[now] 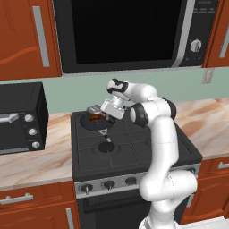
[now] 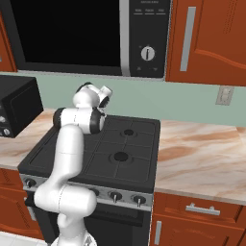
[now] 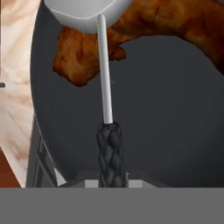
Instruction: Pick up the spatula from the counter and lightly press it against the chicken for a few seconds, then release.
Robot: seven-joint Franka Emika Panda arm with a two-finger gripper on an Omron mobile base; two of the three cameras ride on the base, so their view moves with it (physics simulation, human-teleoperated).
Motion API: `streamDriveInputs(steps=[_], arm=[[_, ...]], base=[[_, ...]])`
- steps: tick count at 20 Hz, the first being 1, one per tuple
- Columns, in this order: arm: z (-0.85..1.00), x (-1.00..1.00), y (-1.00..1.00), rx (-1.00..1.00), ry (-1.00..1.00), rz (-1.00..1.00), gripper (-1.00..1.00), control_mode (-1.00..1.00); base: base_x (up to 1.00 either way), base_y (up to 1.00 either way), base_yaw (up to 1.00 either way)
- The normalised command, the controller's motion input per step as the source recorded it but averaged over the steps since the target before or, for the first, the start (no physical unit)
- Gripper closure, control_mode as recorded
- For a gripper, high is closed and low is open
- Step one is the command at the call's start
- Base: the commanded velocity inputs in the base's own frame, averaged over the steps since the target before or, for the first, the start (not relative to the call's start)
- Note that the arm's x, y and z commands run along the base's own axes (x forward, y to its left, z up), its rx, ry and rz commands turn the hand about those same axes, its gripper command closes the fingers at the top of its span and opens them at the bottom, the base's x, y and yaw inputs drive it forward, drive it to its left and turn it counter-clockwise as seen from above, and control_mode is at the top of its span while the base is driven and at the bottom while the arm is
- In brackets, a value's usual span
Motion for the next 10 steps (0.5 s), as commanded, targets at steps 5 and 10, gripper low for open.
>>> streamDriveInputs(steps=[5, 10], arm=[[-0.13, 0.00, 0.12, 0.00, 0.03, 0.00, 1.00, -1.00], [-0.10, 0.00, 0.13, -0.01, 0.01, 0.00, 1.00, -1.00]], base=[[0.00, 0.00, 0.00], [0.00, 0.00, 0.00]])
